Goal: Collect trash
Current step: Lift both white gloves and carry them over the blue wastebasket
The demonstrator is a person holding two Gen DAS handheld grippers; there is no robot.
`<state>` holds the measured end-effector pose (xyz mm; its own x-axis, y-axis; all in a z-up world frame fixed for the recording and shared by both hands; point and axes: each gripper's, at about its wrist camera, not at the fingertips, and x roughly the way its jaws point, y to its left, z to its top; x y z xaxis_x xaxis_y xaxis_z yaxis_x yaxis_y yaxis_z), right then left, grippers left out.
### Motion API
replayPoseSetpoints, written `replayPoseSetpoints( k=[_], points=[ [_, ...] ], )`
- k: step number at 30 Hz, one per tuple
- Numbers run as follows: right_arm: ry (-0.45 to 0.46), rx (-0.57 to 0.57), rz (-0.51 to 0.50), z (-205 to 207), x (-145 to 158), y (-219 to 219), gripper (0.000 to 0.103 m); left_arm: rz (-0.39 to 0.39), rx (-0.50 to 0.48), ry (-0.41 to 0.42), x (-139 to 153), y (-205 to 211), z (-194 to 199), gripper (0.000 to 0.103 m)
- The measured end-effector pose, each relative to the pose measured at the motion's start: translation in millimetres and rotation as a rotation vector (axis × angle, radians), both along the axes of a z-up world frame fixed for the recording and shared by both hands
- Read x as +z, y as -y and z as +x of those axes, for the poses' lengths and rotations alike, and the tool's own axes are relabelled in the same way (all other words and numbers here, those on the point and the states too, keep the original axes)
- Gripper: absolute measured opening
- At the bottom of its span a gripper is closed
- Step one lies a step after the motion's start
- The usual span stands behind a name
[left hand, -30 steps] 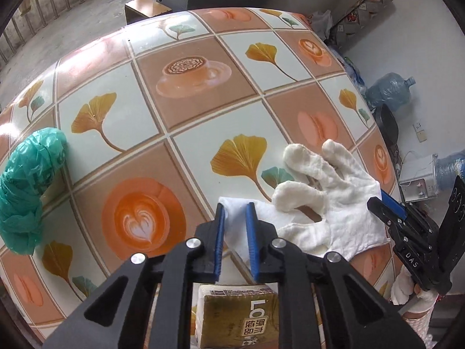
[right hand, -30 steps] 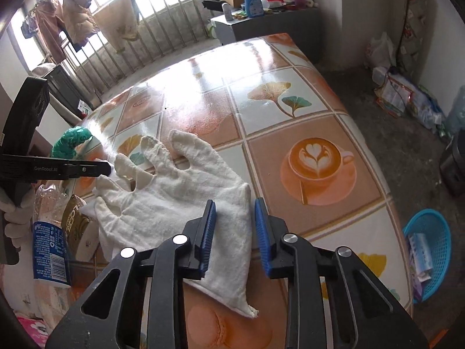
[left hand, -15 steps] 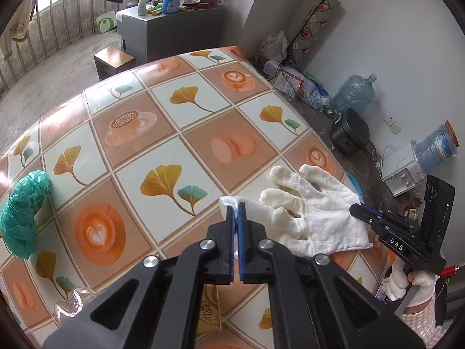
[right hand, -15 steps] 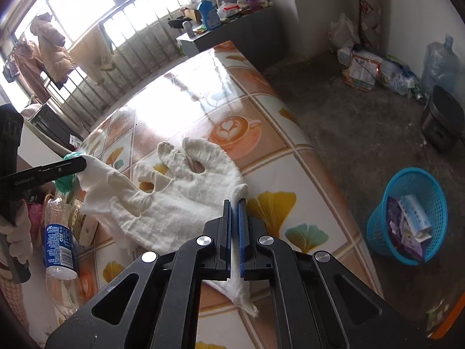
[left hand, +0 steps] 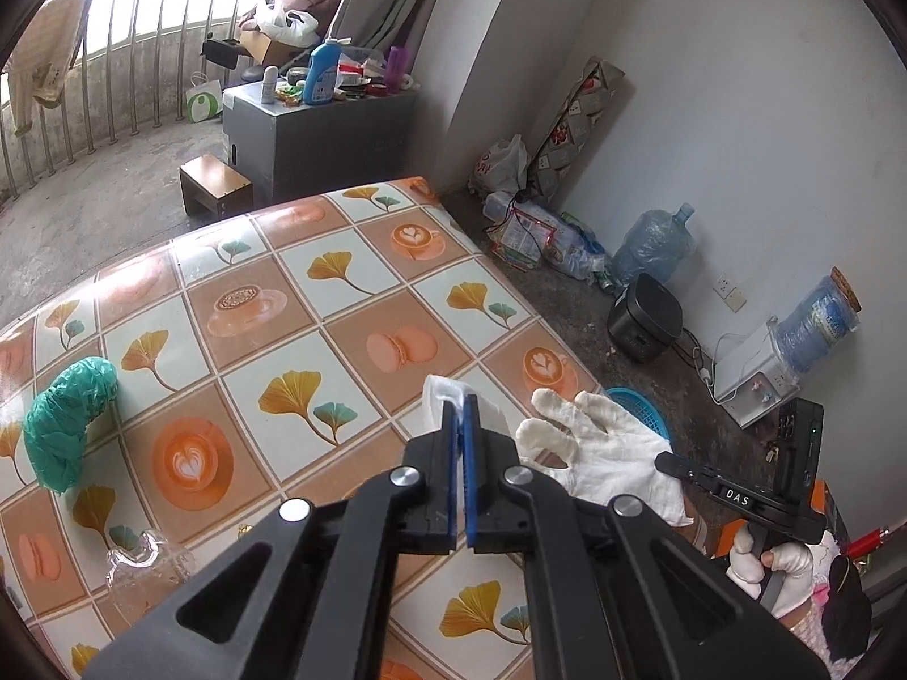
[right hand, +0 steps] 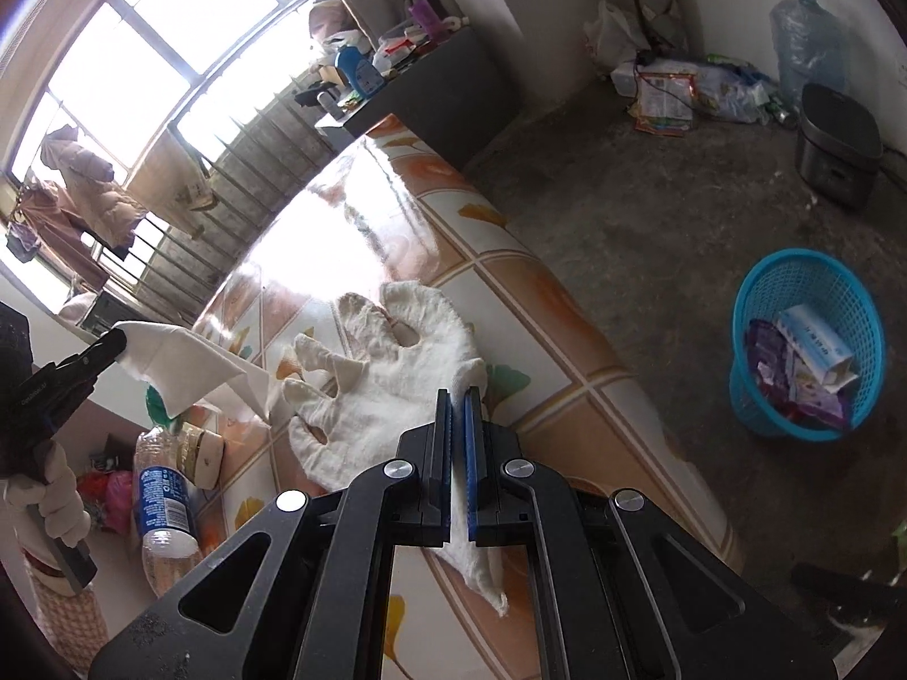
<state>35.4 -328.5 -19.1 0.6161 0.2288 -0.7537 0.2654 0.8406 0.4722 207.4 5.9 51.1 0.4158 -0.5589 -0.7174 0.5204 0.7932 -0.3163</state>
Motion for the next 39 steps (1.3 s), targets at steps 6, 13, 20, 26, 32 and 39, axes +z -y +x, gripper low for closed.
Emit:
replayPoseSetpoints(
  k=[6,13,20,26,32,39],
  points=[
    [0.105,0.019,0.071,-2.9,24.7,0.2,0.002,-0.024,0.025,0.062,23.7,-5.5,-1.6,0.001],
    [0.187,0.028,0.136,-6.0,42.2,5.5,0.002,-0.051,0.052,0.115,43.1,-10.1,-6.2,0.001],
    [0.248,0.038,0.148,-7.2,59.2,8.5,0.002,-0.068,0.054,0.155,57.6,-9.7,-9.6,0.001],
    [0.293,0.028,0.147,-9.1,71.7,15.2,0.002,-0.086,0.038,0.183,69.3,-2.7,-13.4,0.001],
    [0.337,-0.012,0.142,-16.3,80.2,34.6,0.002,-0.099,-0.013,0.206,80.2,20.7,-16.8,0.001],
    [0.39,-0.111,0.093,-37.2,98.2,74.1,0.002,-0.122,-0.128,0.215,91.6,78.1,-20.6,0.001]
  ],
)
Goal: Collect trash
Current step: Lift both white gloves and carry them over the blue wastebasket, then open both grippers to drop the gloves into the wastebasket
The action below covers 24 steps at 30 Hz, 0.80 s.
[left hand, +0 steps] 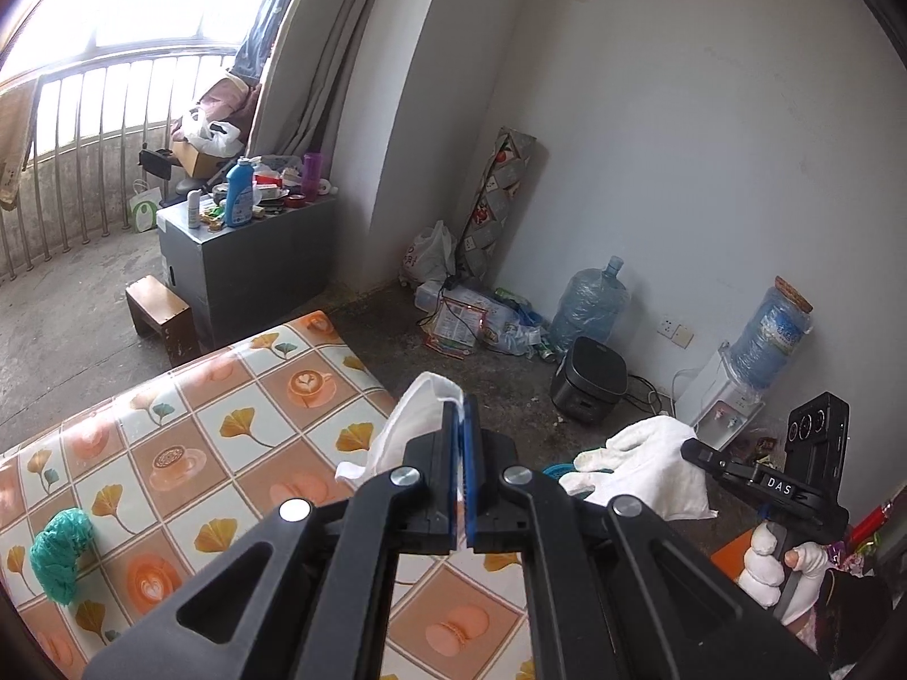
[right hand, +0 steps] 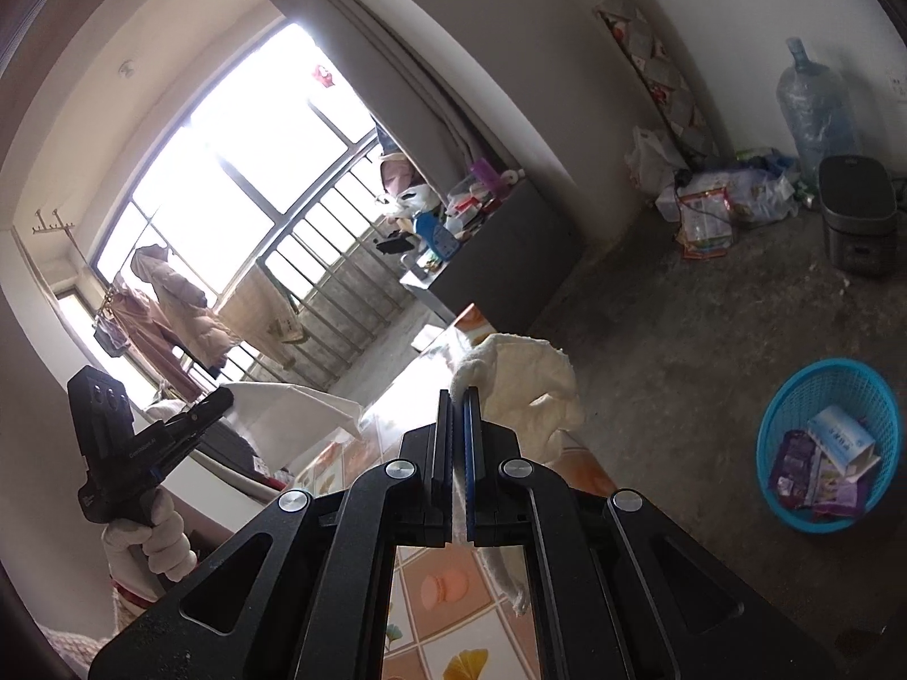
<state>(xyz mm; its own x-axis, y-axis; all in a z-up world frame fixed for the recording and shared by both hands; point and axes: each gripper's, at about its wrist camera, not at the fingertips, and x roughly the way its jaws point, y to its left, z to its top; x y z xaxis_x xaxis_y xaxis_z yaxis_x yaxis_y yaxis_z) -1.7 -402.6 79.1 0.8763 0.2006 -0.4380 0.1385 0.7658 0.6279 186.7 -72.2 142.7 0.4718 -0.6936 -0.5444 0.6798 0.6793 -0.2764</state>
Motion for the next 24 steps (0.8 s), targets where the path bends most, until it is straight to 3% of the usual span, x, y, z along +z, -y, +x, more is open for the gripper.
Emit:
replayPoseSetpoints(
  k=[5,10,19,24],
  points=[
    [-0.01,-0.101,-0.049,-18.2,5.6,35.1,0.002,0.012,-0.125,-0.01,0.4,65.0,-4.3,0.001],
    [-0.078,-0.196,-0.092,-28.4,-9.4,66.3,0.002,0.051,-0.267,-0.05,-19.5,148.2,-12.9,0.001],
    [-0.26,-0.334,-0.076,-24.4,-71.5,125.5,0.002,0.207,-0.474,-0.162,-111.6,300.6,-38.6,0.001],
    [-0.348,-0.387,-0.053,-15.4,-107.5,155.5,0.002,0.283,-0.537,-0.201,-162.3,365.5,-50.6,0.001]
  ],
)
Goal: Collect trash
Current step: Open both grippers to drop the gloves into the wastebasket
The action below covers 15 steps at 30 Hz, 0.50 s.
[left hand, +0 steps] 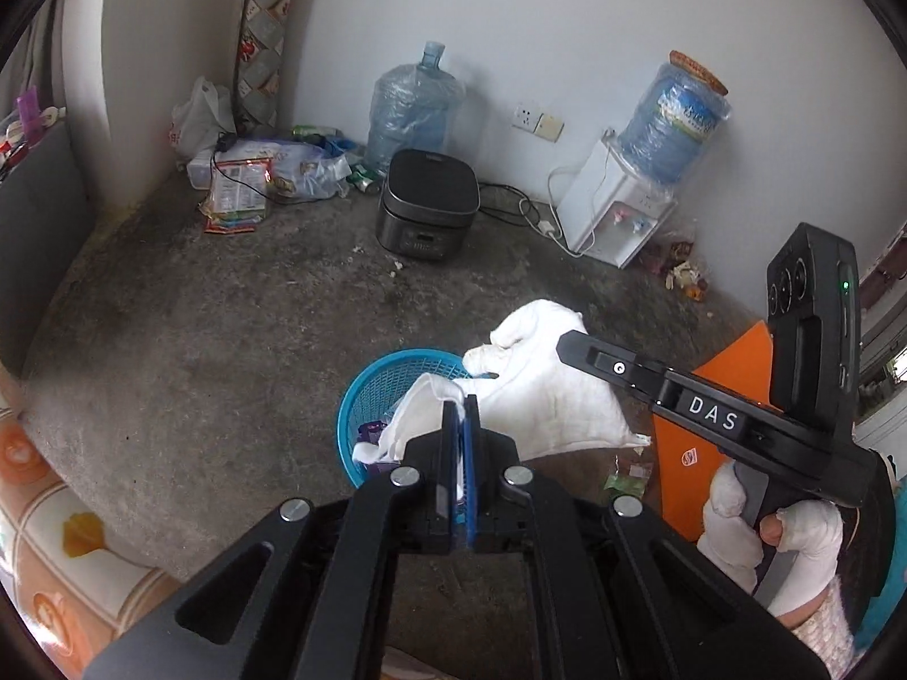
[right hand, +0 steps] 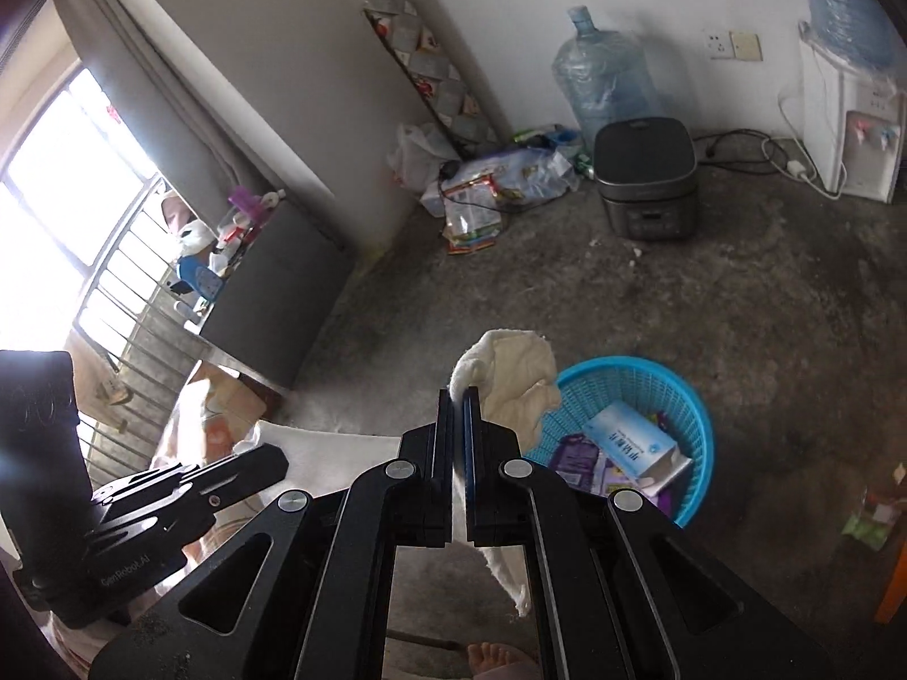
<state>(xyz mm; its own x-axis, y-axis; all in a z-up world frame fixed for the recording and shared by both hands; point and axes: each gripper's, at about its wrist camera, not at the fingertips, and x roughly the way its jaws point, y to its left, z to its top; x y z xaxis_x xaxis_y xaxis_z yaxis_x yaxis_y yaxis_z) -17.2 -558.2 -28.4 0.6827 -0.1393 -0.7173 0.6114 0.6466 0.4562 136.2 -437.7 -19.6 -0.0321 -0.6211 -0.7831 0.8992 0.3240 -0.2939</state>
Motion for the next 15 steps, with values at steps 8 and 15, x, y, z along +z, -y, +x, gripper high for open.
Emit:
replayPoseSetpoints(
  k=[8,15],
  points=[
    [-0.121,-0.076,0.139,11.4,-81.5,46.0,0.017,0.178,-0.11,0.032,-89.5,69.8,-13.8,0.04],
    [-0.205,-0.189,0.265,-14.2,-133.6,48.0,0.037,0.204,-0.05,0.002,-102.8,56.7,3.4,0.059]
  ],
)
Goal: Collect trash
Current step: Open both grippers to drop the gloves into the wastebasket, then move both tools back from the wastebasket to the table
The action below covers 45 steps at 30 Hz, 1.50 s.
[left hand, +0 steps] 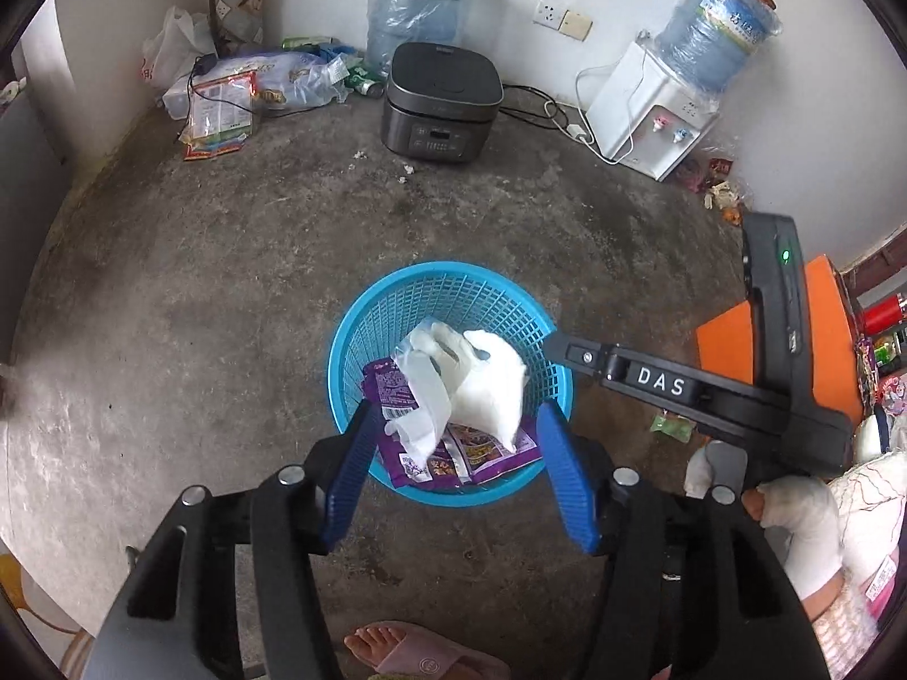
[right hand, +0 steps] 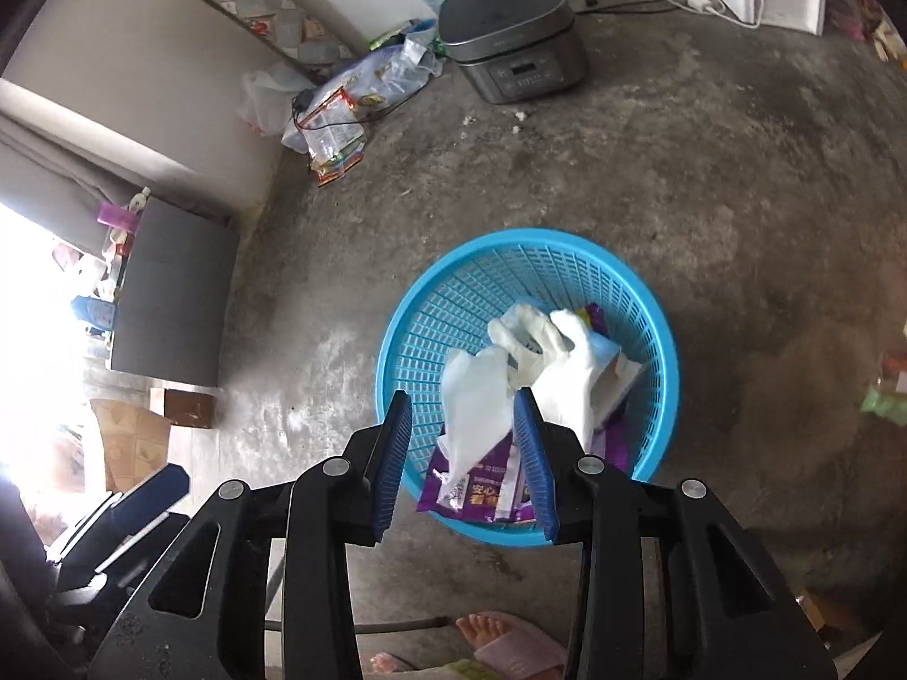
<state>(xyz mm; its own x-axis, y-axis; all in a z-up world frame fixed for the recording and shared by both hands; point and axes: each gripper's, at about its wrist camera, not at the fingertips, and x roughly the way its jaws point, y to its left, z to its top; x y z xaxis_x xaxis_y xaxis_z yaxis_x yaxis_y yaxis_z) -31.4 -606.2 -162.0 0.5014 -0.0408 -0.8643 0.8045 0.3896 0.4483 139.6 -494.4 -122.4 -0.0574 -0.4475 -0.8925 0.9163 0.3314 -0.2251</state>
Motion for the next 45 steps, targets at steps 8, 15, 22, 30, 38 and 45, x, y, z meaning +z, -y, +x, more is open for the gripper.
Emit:
replayPoseSetpoints(
  k=[8,15,22,30,38,45],
  points=[
    [0.039,-0.008,-0.058,-11.2,31.2,-21.3,0.037,-0.128,0.034,0.083,54.1,-27.7,5.5,0.068],
    [0.089,0.065,-0.245,-4.5,96.1,-65.2,0.05,-0.283,0.072,0.167,131.7,-84.4,9.4,0.084],
    [0.158,0.157,-0.419,0.1,150.1,-110.3,0.062,-0.391,0.188,0.268,198.9,-169.8,14.5,0.091],
    [0.241,0.281,-0.605,7.3,193.6,-166.3,0.083,-0.462,0.392,0.328,237.0,-282.5,20.5,0.095],
    [0.309,0.378,-0.681,16.3,216.1,-210.6,0.09,-0.487,0.539,0.381,250.8,-374.9,20.8,0.095],
    [0.36,0.451,-0.632,25.7,221.7,-236.6,0.09,-0.479,0.624,0.387,250.9,-422.2,18.2,0.095]
  ],
)
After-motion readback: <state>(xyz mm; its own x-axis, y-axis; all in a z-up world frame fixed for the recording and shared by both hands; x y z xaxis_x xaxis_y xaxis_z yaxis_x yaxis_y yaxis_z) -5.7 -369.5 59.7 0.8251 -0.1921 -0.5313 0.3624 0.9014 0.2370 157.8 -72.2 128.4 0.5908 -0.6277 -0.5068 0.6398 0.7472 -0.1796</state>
